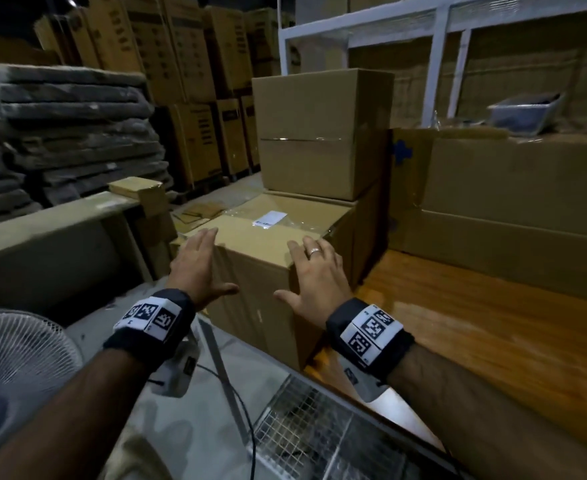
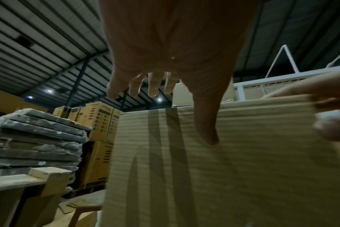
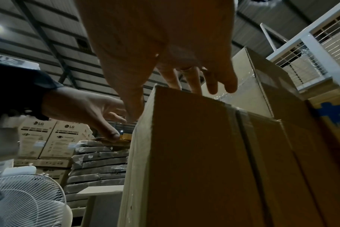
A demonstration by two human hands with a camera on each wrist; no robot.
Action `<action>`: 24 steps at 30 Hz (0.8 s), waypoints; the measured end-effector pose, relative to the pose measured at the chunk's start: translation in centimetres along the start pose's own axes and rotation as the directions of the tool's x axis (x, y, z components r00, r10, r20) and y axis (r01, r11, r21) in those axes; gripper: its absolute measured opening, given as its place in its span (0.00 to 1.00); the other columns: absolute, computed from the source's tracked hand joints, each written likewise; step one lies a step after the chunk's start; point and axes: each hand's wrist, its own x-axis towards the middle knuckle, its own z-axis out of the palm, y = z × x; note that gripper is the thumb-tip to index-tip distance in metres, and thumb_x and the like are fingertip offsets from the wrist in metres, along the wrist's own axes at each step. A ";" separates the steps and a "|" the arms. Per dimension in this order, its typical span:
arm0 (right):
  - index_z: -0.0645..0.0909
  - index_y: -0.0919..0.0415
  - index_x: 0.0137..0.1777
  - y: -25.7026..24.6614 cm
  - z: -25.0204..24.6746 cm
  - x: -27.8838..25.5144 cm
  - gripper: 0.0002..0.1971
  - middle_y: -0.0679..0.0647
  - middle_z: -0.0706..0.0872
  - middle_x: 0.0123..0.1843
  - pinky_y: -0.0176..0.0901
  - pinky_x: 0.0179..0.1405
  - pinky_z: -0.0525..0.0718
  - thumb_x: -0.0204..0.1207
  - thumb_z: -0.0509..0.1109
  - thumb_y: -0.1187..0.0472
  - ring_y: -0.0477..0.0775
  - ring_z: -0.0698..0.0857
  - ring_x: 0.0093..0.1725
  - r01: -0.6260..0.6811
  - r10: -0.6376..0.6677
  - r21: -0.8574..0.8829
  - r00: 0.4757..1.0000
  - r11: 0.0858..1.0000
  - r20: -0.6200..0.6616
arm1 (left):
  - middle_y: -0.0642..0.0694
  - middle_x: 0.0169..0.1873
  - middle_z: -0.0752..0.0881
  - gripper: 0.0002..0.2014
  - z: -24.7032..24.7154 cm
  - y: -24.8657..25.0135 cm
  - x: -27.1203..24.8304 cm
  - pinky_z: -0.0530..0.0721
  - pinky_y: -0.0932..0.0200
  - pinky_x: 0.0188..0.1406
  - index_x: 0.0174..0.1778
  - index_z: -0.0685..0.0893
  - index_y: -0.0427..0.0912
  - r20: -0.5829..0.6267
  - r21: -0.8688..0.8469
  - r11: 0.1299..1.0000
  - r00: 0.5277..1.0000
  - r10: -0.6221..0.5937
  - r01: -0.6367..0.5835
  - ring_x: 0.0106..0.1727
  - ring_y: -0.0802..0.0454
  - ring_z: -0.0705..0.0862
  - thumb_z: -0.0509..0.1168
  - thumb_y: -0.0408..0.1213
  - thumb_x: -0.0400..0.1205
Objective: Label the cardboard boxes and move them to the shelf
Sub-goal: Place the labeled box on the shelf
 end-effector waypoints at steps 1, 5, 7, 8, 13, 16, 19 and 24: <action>0.57 0.52 0.80 -0.4 0.5 0.3 0.42 0.60 0.60 0.82 0.64 0.78 0.61 0.72 0.72 0.39 0.65 0.55 0.81 -0.042 0.042 0.005 0.999 0.999 0.007 | 0.42 0.82 0.56 0.57 0.0 -1.1 0.8 0.60 0.39 0.80 0.83 0.54 0.46 0.003 0.008 1.000 1.000 -0.023 0.022 0.81 0.41 0.55 0.82 0.50 0.63; 0.58 0.51 0.78 -2.0 1.8 0.7 0.40 0.62 0.54 0.84 0.63 0.77 0.64 0.72 0.74 0.42 0.67 0.53 0.81 -0.189 0.189 0.039 0.982 0.981 0.002 | 0.43 0.82 0.55 0.54 0.4 -4.6 3.4 0.62 0.36 0.78 0.82 0.59 0.49 0.061 -0.028 1.000 0.998 -0.012 0.014 0.80 0.38 0.57 0.83 0.45 0.62; 0.57 0.51 0.78 -2.8 2.0 0.8 0.40 0.61 0.52 0.84 0.60 0.75 0.68 0.72 0.74 0.43 0.67 0.53 0.81 -0.246 0.247 0.057 0.969 0.968 -0.014 | 0.42 0.82 0.55 0.54 1.1 -5.9 4.5 0.63 0.34 0.77 0.80 0.61 0.49 0.082 -0.028 0.999 0.996 0.025 -0.023 0.80 0.37 0.58 0.84 0.48 0.61; 0.57 0.51 0.79 -3.2 2.1 0.9 0.40 0.61 0.52 0.84 0.58 0.74 0.69 0.72 0.74 0.43 0.67 0.54 0.81 -0.270 0.272 0.059 0.962 0.961 -0.020 | 0.42 0.82 0.55 0.55 1.5 -6.3 4.8 0.62 0.33 0.77 0.81 0.60 0.50 0.092 -0.021 0.999 0.995 0.040 -0.038 0.80 0.37 0.57 0.83 0.50 0.60; 0.57 0.51 0.79 -5.3 2.5 1.2 0.40 0.61 0.52 0.83 0.53 0.68 0.76 0.72 0.75 0.46 0.65 0.59 0.78 -0.368 0.367 -0.007 0.928 0.930 -0.056 | 0.43 0.82 0.55 0.54 2.7 -7.1 6.3 0.59 0.29 0.77 0.81 0.57 0.55 0.102 -0.005 0.986 0.981 0.166 -0.166 0.81 0.34 0.53 0.81 0.55 0.62; 0.57 0.52 0.79 -6.6 3.0 1.4 0.40 0.62 0.54 0.82 0.52 0.61 0.80 0.72 0.76 0.50 0.65 0.63 0.75 -0.401 0.396 -0.081 0.915 0.912 -0.076 | 0.45 0.82 0.56 0.52 2.8 -7.4 6.9 0.55 0.28 0.78 0.80 0.59 0.57 0.063 -0.004 0.971 0.969 0.239 -0.239 0.82 0.36 0.49 0.80 0.54 0.63; 0.59 0.53 0.77 -7.4 3.3 1.7 0.39 0.60 0.57 0.80 0.53 0.53 0.83 0.71 0.78 0.53 0.66 0.64 0.73 -0.402 0.393 -0.140 0.915 0.905 -0.086 | 0.48 0.82 0.60 0.52 2.8 -7.4 7.3 0.57 0.35 0.79 0.82 0.60 0.55 0.084 -0.053 0.932 0.928 0.362 -0.359 0.82 0.41 0.53 0.80 0.51 0.64; 0.57 0.54 0.77 -7.7 3.5 2.3 0.43 0.60 0.56 0.81 0.54 0.55 0.83 0.69 0.80 0.54 0.67 0.65 0.73 -0.455 0.450 -0.151 0.891 0.878 -0.067 | 0.49 0.81 0.63 0.51 2.3 -7.9 8.2 0.59 0.39 0.78 0.82 0.62 0.54 0.097 -0.151 0.905 0.905 0.414 -0.398 0.80 0.43 0.56 0.81 0.50 0.63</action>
